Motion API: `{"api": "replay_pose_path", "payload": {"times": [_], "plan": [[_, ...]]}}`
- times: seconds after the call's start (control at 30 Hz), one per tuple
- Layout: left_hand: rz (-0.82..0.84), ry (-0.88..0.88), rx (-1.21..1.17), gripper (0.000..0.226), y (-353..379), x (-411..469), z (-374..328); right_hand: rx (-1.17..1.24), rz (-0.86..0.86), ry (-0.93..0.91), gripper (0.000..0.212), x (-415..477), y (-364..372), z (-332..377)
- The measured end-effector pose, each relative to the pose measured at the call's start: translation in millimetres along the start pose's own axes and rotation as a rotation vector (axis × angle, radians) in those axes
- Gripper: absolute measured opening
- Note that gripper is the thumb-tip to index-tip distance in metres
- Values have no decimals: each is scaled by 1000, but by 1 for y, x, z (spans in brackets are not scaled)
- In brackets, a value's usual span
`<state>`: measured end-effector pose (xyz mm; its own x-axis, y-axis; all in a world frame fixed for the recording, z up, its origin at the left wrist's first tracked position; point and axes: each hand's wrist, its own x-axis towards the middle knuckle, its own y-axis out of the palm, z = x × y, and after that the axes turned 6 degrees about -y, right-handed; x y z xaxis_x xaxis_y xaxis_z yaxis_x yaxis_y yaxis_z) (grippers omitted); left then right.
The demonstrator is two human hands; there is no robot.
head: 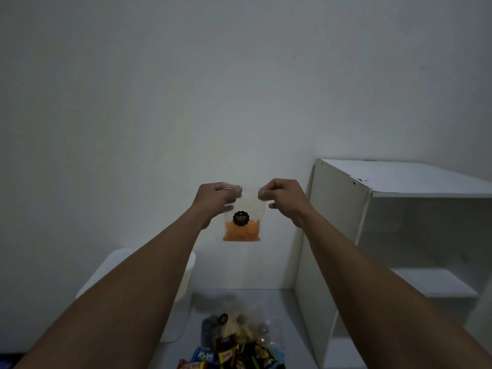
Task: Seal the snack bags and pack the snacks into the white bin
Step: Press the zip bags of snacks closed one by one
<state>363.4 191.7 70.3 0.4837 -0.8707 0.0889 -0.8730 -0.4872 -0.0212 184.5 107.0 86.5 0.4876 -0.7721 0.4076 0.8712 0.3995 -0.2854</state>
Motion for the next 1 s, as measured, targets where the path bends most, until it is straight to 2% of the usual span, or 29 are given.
{"api": "replay_pose_path", "payload": {"times": [0.07, 0.2, 0.33, 0.47, 0.63, 0.83, 0.9, 1.0], "plan": [[-15, 6, -42, 9, -1, 1, -2, -2, -16, -5, 10, 2, -2, 1], [-31, 61, 5, 16, 3, 1, -11, 27, 24, 12, 3, 4, 2, 1], [31, 23, -22, 12, 3, 0, -12, -2, 19, -23, 9, 7, 7, 5], [4, -1, -108, 12, -2, 1, -9, -22, 13, -33, 11, 11, 6, 8], [-75, 84, 2, 13, -5, 6, -12, 21, 84, -6, 11, 11, 15, 5], [24, 21, 46, 19, -7, 6, -7, -46, 87, -46, 6, 19, 20, 9], [33, 32, 91, 15, -7, 6, -6, -54, 94, -56, 7, 20, 22, 9], [-41, 105, 151, 12, -10, 10, -6, 10, 90, -35, 10, 18, 27, 2]]}}
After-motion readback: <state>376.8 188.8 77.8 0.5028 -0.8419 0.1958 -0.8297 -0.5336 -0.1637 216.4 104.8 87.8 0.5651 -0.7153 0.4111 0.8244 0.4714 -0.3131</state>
